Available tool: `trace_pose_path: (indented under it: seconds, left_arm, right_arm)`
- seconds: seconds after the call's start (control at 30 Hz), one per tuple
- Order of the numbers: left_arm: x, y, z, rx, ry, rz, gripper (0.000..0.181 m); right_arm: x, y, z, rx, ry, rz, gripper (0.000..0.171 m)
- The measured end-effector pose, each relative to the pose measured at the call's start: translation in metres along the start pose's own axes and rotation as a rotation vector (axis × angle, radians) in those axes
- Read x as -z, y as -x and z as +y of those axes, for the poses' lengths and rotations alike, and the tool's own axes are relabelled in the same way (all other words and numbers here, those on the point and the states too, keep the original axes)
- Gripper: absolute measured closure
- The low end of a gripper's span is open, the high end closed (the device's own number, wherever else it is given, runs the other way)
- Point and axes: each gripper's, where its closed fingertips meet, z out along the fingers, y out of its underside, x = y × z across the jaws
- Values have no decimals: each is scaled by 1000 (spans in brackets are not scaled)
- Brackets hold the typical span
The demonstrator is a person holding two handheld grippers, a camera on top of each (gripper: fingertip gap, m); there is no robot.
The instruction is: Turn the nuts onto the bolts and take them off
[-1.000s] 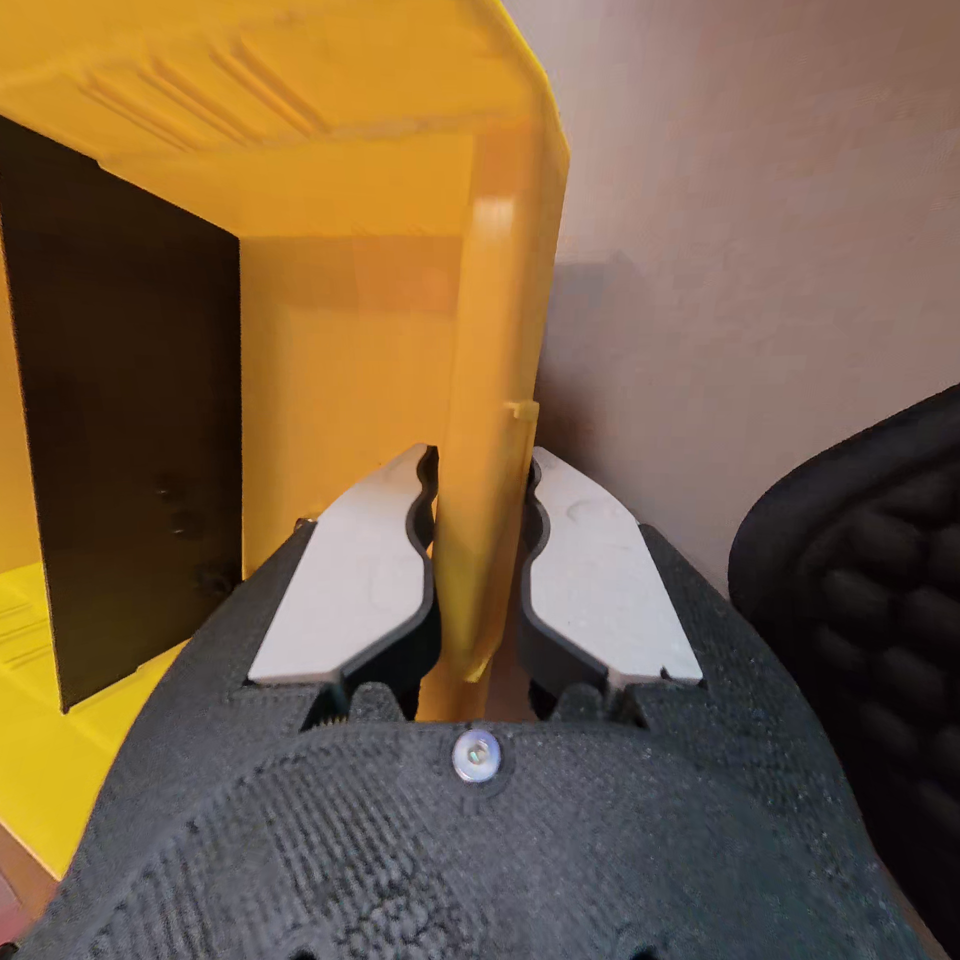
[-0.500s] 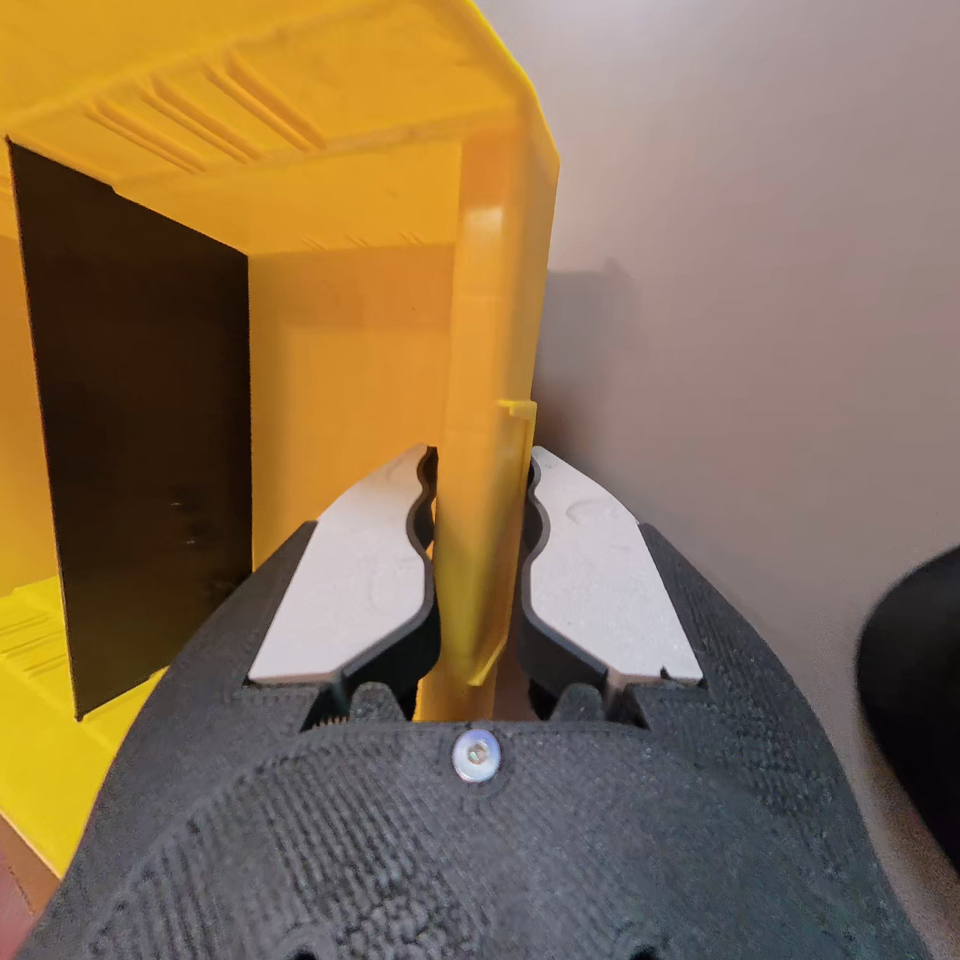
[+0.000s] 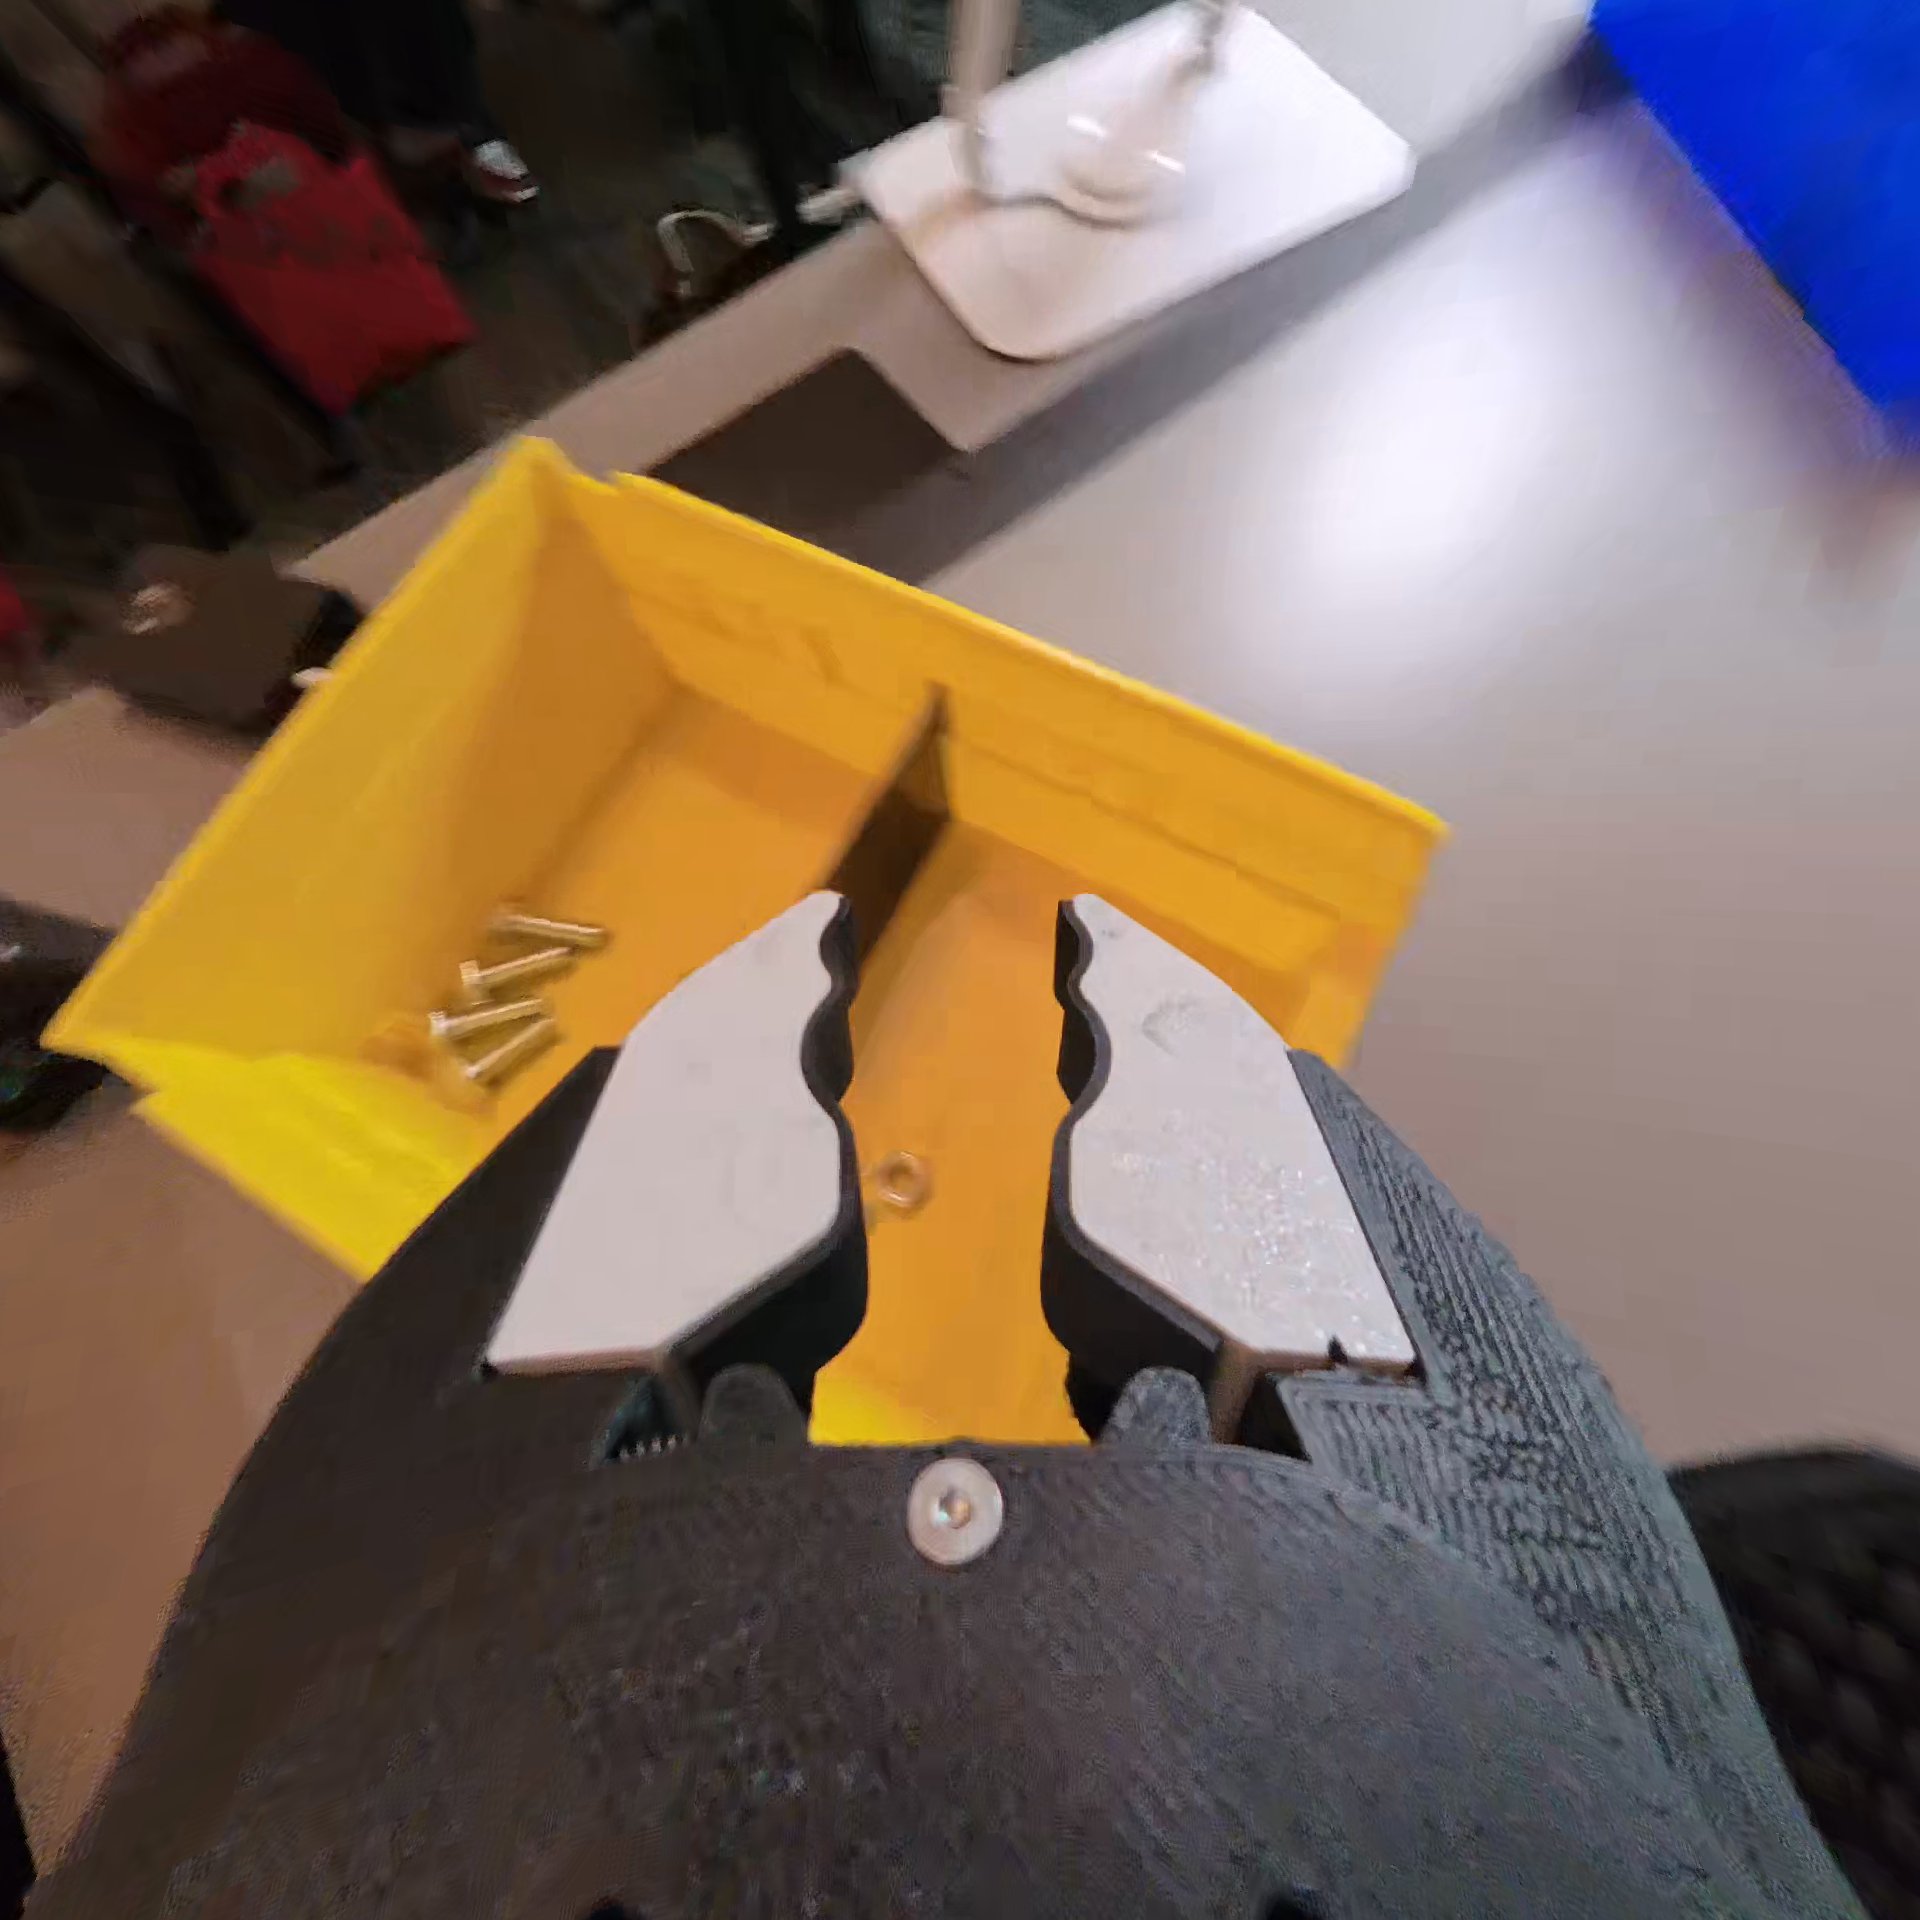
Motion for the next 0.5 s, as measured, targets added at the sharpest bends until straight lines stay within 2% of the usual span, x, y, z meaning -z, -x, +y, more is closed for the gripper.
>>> trace_pose_path:
  seconds: [0.03,0.2,0.37,0.5]
  left_arm:
    - [-5,23,-7,77,19,-40,146]
    - [-62,102,3,457,204,-148,146]
    - [-108,145,51,584,440,-319,145]
    - [-125,154,74,651,540,-342,145]
  right_arm:
    - [-2,2,-1,-15,-20,-7,138]
    - [-7,14,0,-33,-75,-40,140]
    - [-6,23,8,-19,-76,-57,143]
    - [-8,27,11,-17,-73,-85,144]
